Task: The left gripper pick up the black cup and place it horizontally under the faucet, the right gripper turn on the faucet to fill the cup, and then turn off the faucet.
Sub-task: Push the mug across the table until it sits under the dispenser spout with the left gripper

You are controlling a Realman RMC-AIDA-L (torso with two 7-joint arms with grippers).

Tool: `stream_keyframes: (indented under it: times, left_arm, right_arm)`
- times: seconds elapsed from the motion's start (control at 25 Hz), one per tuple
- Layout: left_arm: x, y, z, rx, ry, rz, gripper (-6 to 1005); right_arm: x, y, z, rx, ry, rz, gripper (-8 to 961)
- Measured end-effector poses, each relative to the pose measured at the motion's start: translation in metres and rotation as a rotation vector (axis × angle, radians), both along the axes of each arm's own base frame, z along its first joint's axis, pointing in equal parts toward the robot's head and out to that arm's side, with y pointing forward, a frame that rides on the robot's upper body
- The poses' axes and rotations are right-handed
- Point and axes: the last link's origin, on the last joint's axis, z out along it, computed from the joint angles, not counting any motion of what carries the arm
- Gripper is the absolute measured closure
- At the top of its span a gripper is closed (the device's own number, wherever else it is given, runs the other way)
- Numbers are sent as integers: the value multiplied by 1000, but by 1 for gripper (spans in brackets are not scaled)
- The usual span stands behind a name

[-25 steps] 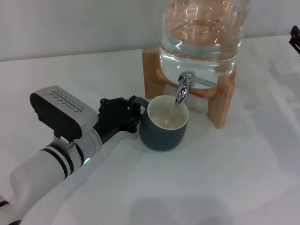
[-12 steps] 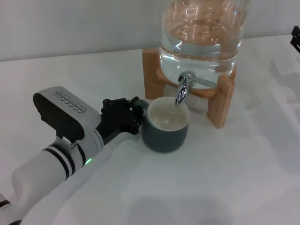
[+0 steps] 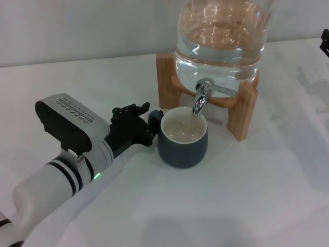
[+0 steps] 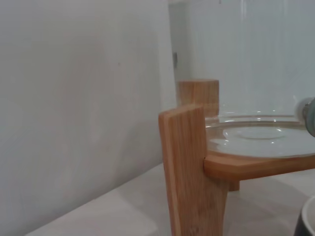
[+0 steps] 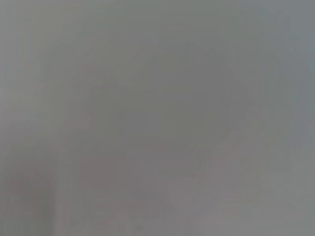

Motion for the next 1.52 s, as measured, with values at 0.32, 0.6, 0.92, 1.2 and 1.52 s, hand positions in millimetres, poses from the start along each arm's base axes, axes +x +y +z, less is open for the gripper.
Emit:
stream_keyframes:
  times: [0.32, 0.6, 0.92, 1.2, 1.52]
  left_arm:
    - [-1, 1, 1, 5, -13, 22, 555]
    - [-2, 0, 1, 1, -20, 35, 465]
    - [-2, -3, 0, -9, -38, 43, 378]
    - [-8, -7, 0, -10, -38, 57, 340]
    - [-5, -13, -2, -21, -52, 43, 321]
  right_arm:
    - [0, 0, 0, 0, 1, 0, 111]
    - [-1, -2, -1, 3, 5, 8, 111]
    - [-1, -3, -2, 2, 7, 11, 111]
    - [-1, -5, -4, 1, 10, 15, 111]
    - [-1, -9, -7, 0, 17, 24, 111]
